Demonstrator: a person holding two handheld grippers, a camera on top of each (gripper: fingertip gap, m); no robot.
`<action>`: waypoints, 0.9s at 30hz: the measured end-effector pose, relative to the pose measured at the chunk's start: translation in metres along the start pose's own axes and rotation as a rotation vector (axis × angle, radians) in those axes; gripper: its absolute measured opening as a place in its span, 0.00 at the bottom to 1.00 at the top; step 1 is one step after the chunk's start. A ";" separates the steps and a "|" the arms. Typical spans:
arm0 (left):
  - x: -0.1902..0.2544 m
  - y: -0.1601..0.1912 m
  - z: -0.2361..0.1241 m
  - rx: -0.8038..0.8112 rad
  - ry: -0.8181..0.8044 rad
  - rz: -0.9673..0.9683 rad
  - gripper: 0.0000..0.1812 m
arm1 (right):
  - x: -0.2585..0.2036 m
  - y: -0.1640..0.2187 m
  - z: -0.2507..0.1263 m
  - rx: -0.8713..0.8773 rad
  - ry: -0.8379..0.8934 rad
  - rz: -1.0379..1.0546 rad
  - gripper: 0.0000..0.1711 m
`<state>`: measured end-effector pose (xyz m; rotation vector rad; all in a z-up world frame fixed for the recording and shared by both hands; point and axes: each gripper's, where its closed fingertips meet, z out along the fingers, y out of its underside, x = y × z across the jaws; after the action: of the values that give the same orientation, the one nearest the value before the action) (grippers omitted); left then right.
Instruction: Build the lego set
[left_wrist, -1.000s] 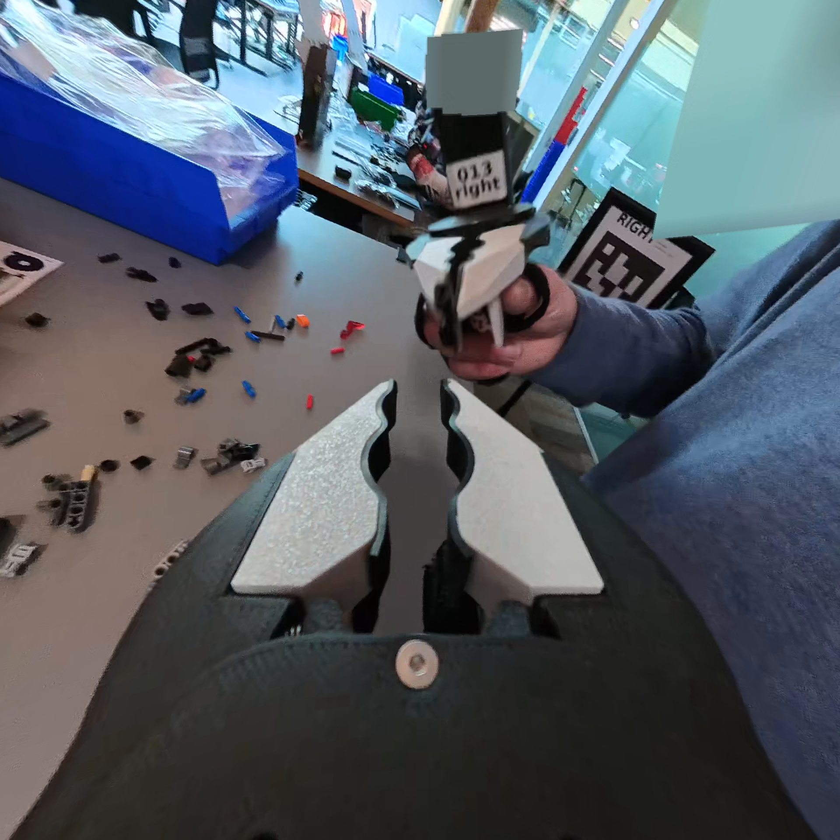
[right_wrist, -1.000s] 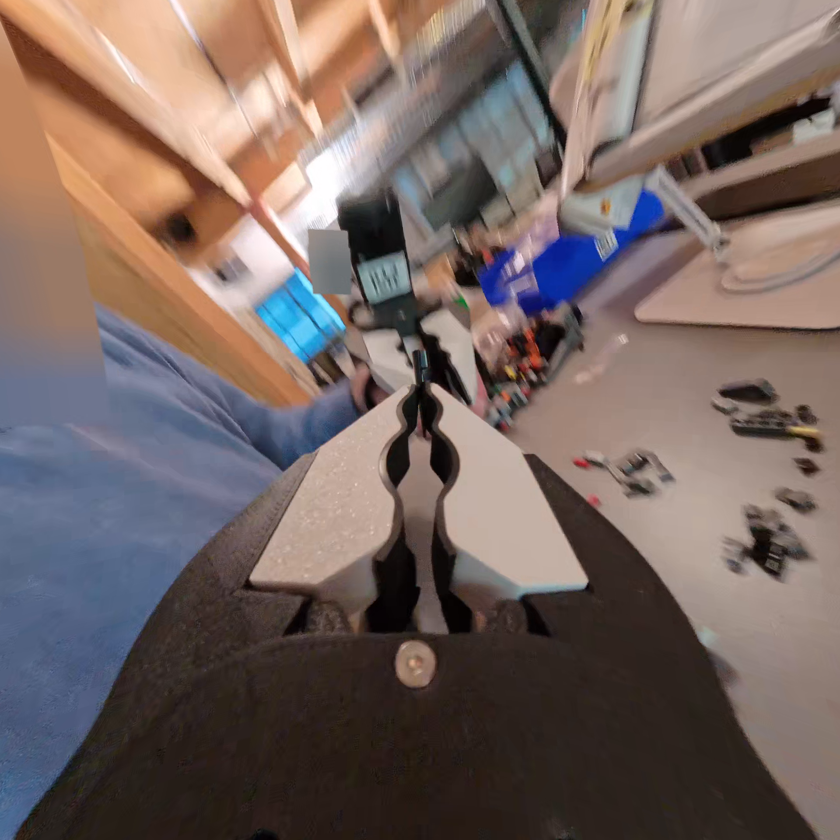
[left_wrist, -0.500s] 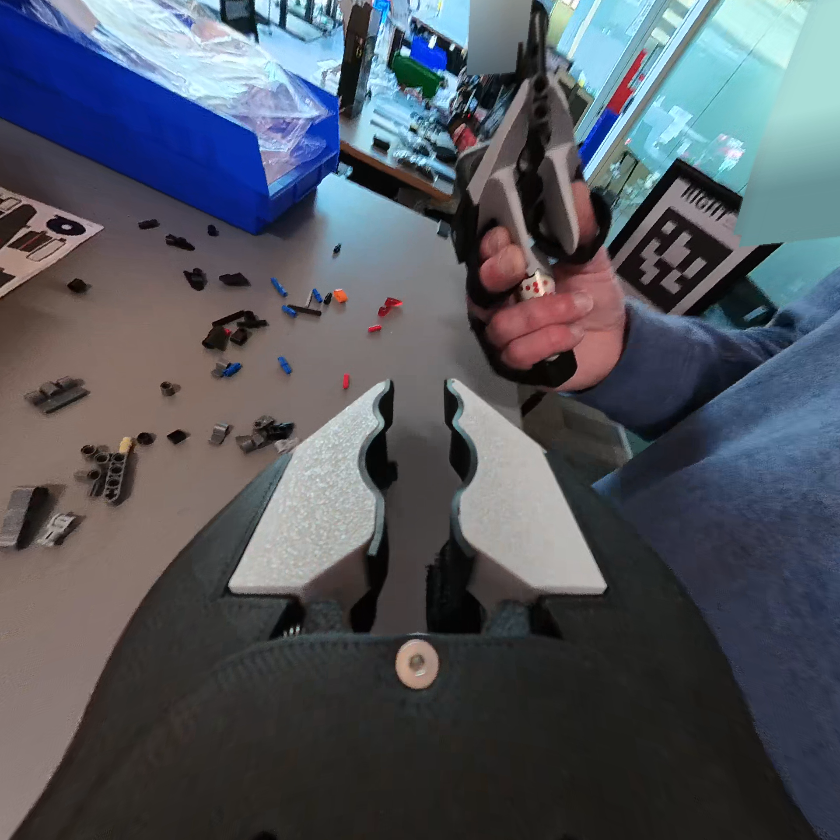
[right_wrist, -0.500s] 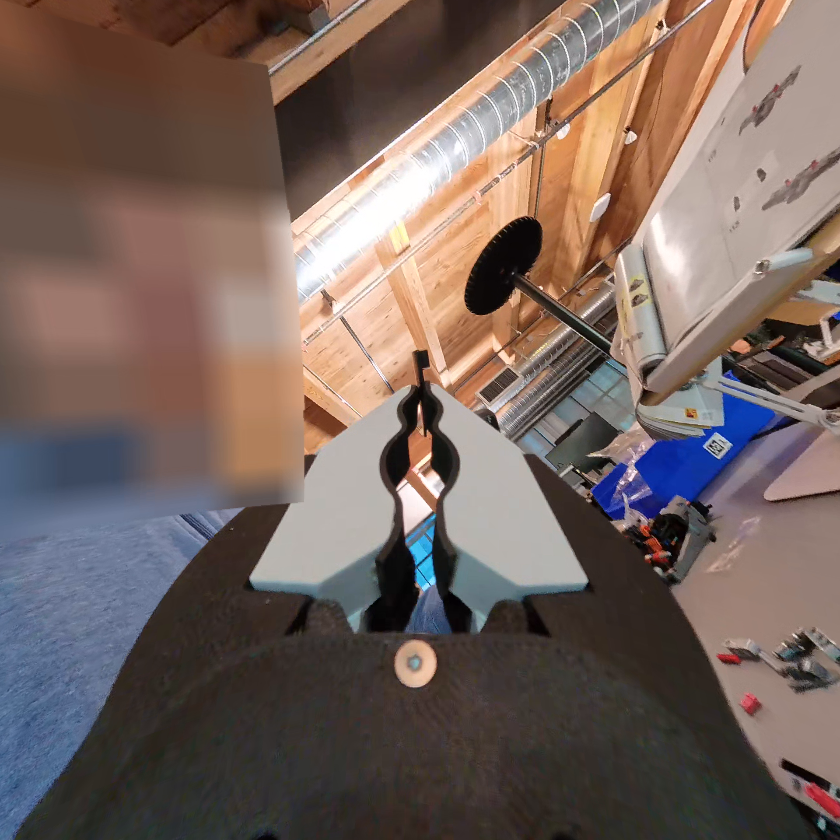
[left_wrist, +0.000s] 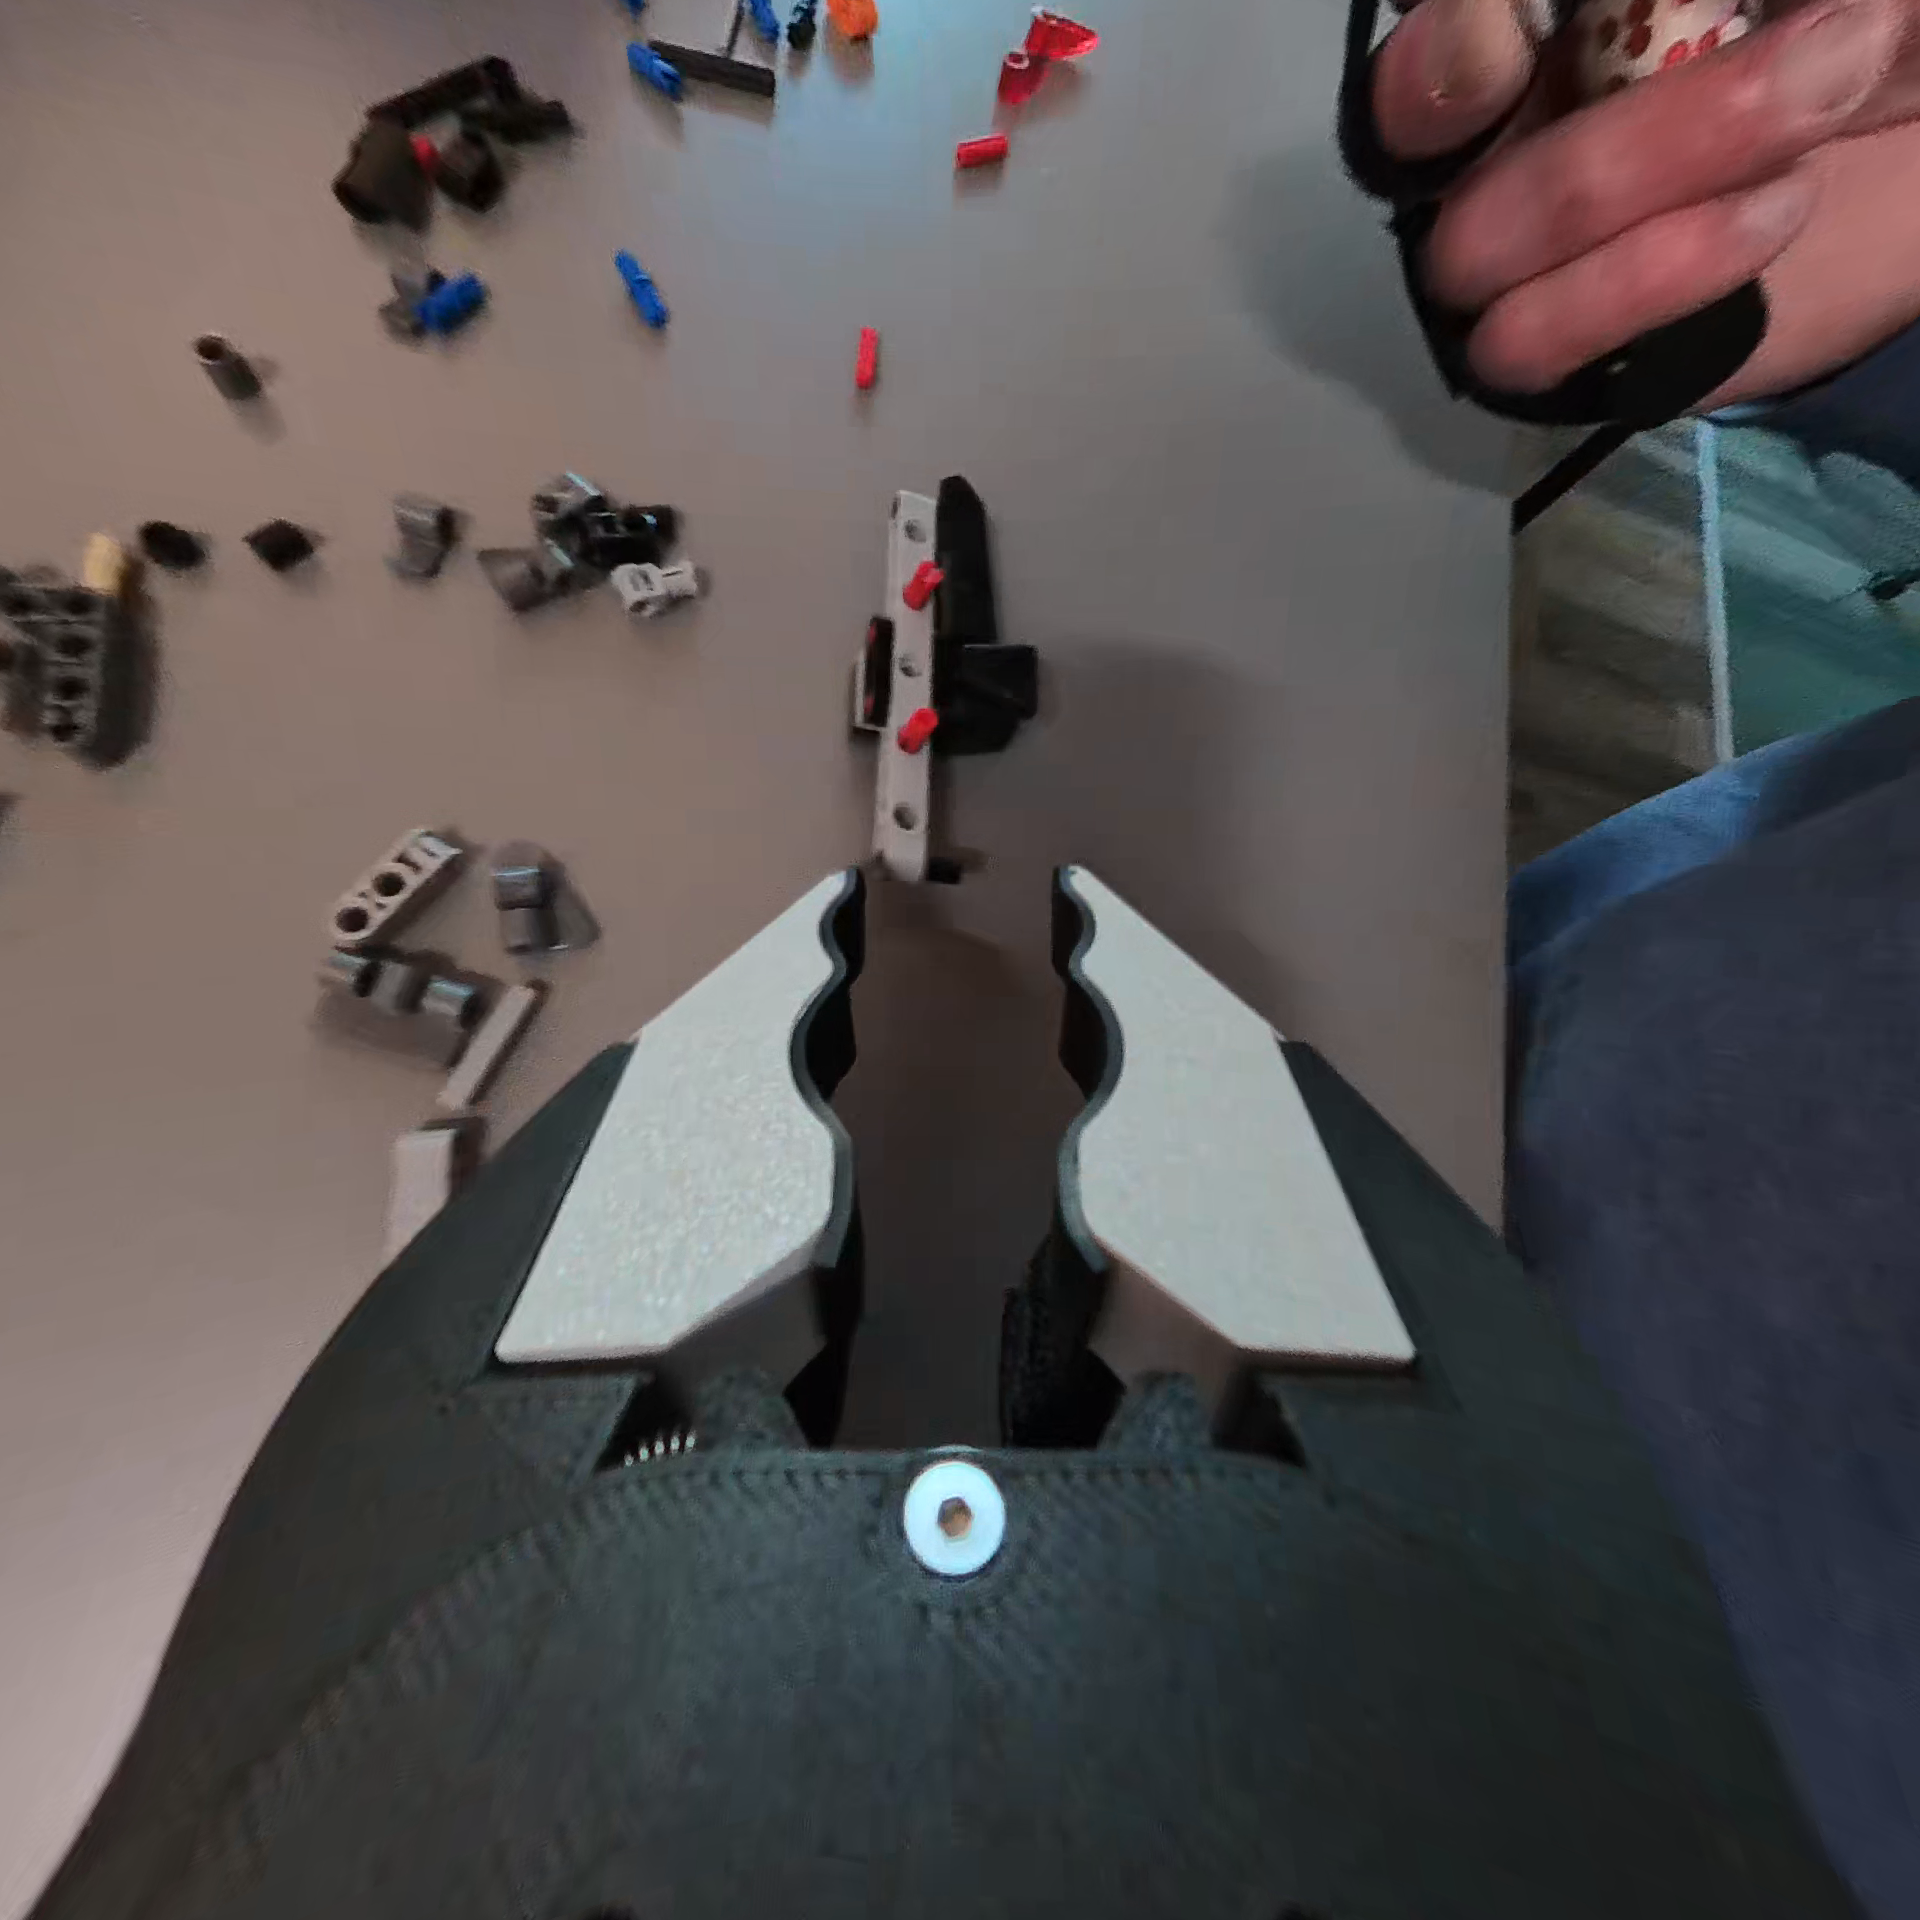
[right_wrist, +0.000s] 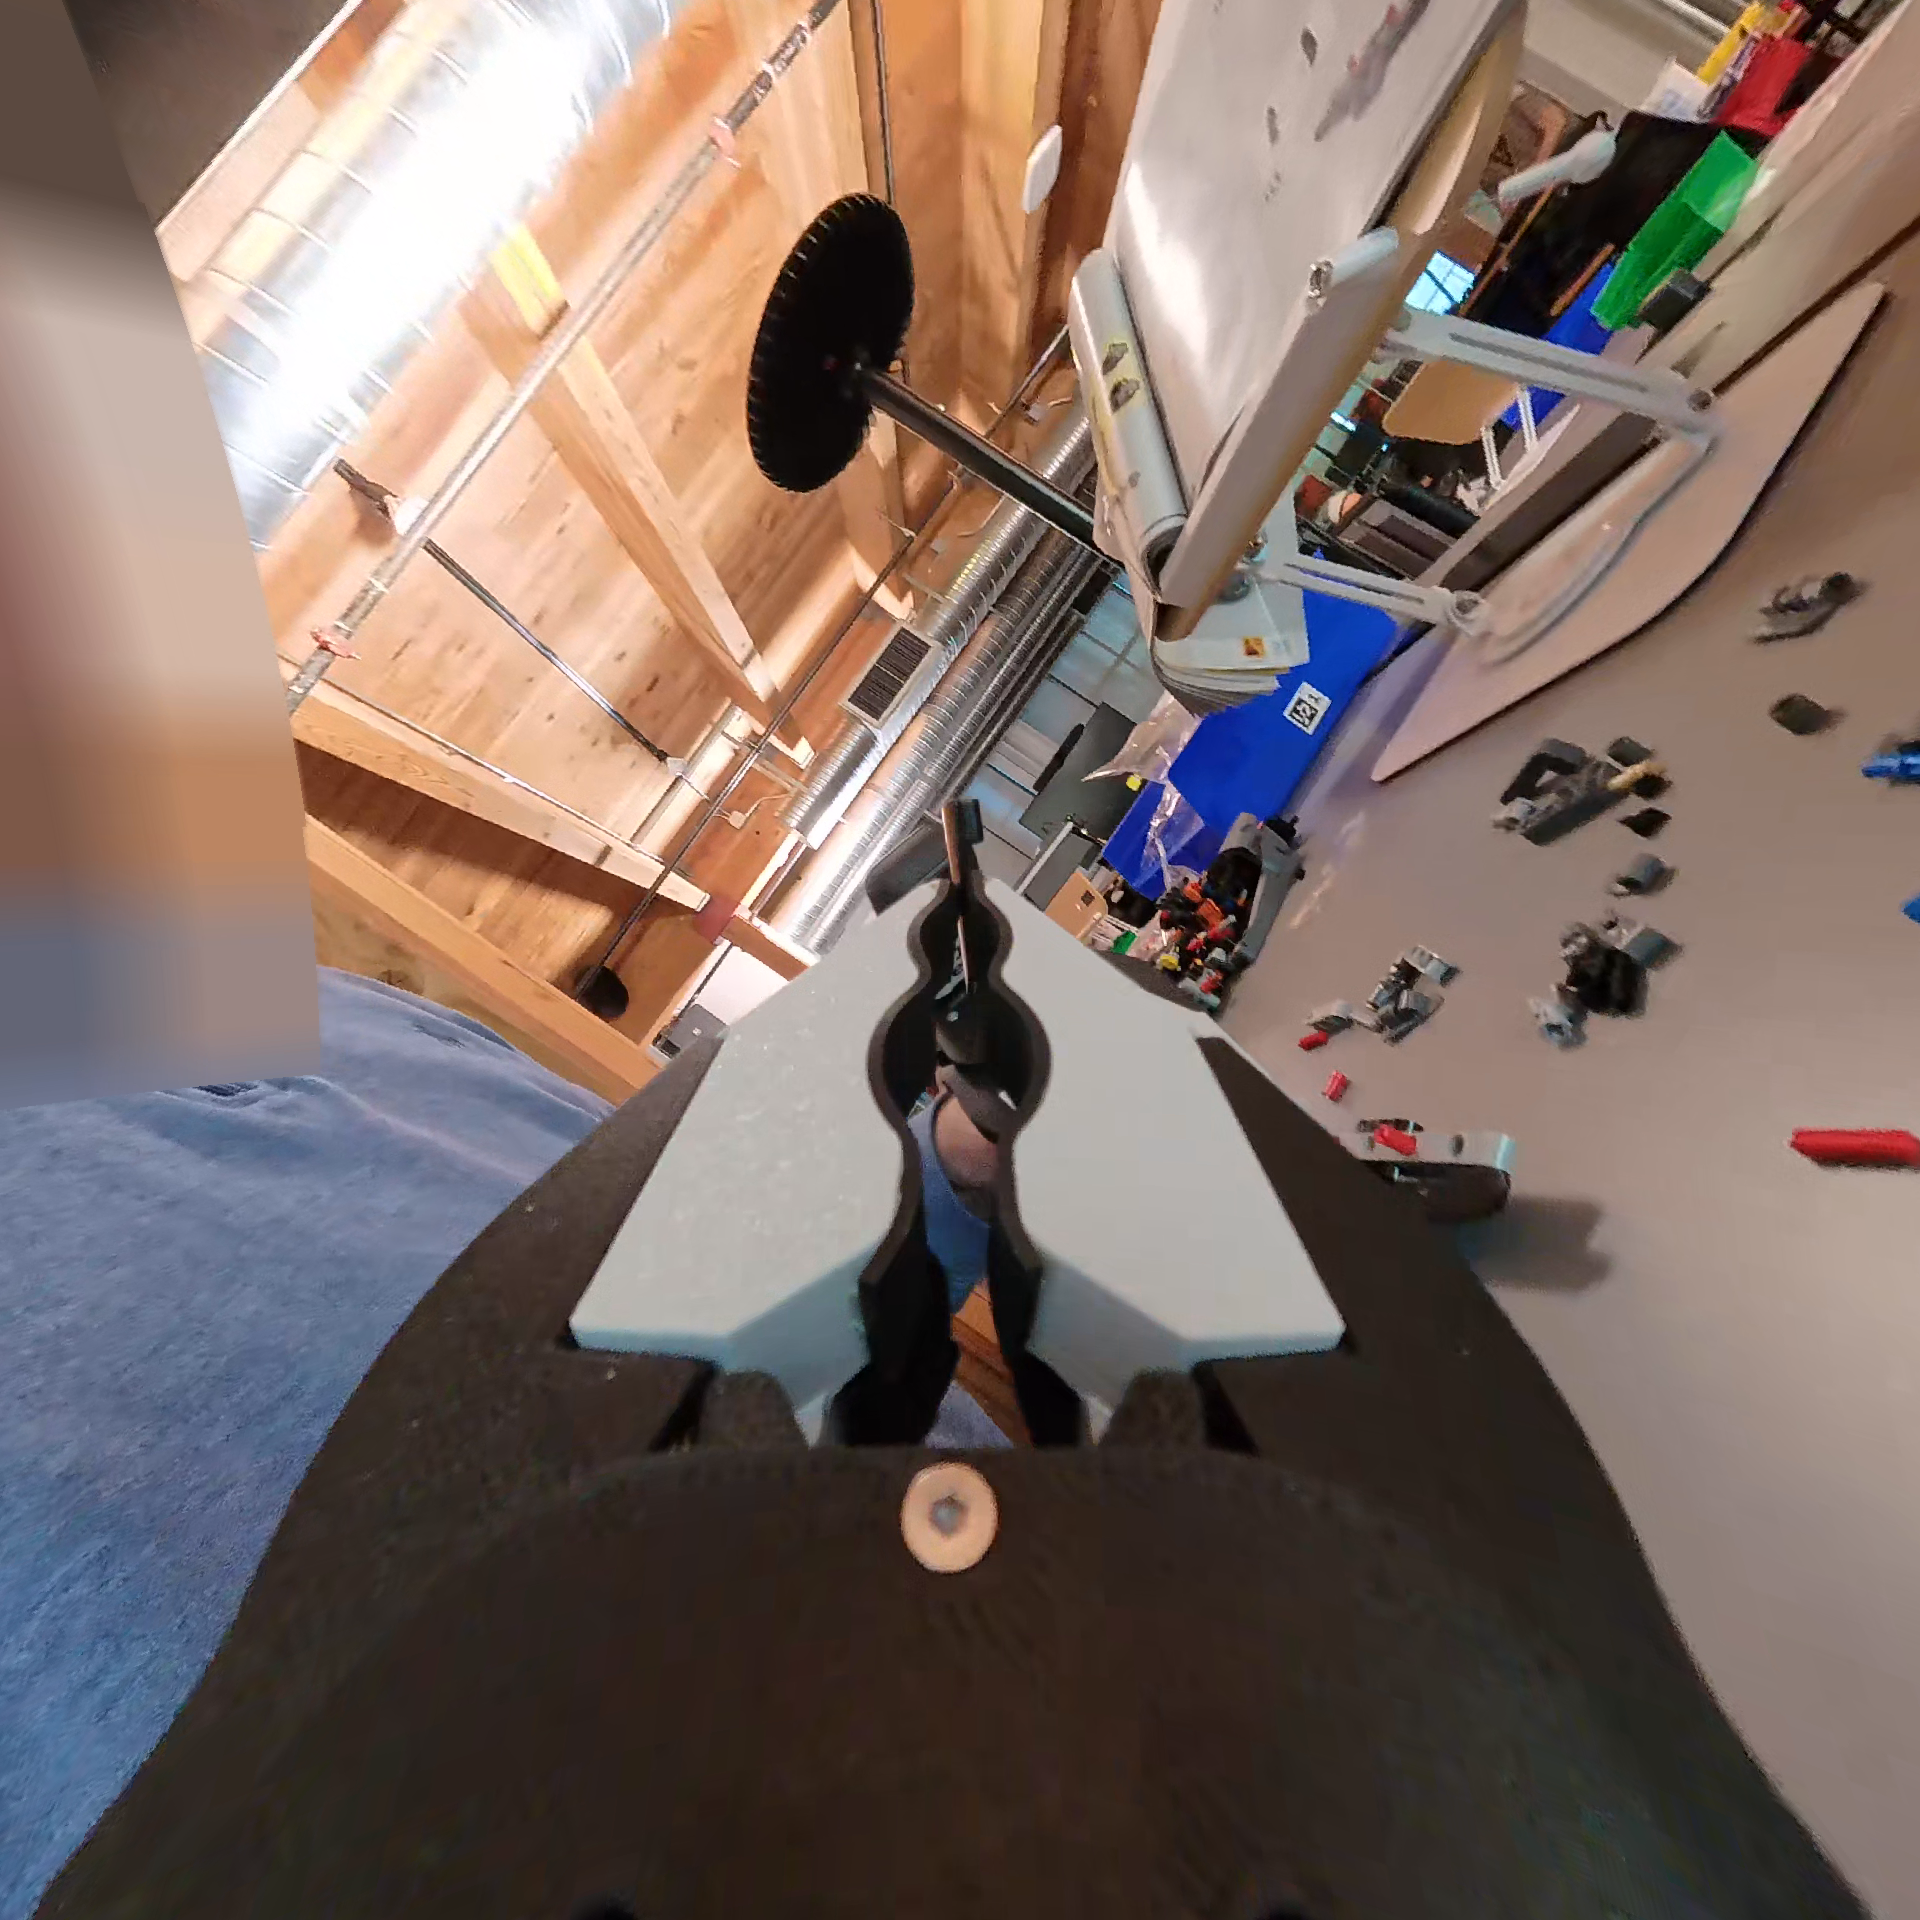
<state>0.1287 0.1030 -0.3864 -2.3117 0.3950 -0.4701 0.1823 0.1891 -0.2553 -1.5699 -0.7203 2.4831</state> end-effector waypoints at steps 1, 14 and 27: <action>0.006 0.001 0.003 -0.007 0.011 -0.001 0.19 | 0.002 0.002 -0.001 -0.007 0.011 0.000 0.00; 0.015 -0.010 0.005 0.050 -0.059 -0.029 0.25 | 0.026 0.025 -0.013 -0.101 0.157 0.030 0.00; 0.016 -0.025 0.002 0.107 -0.165 0.024 0.28 | 0.041 0.046 -0.013 -0.175 0.234 0.083 0.00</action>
<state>0.1477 0.1143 -0.3662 -2.2200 0.3090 -0.2795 0.1824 0.1673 -0.3142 -1.9476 -0.8705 2.2884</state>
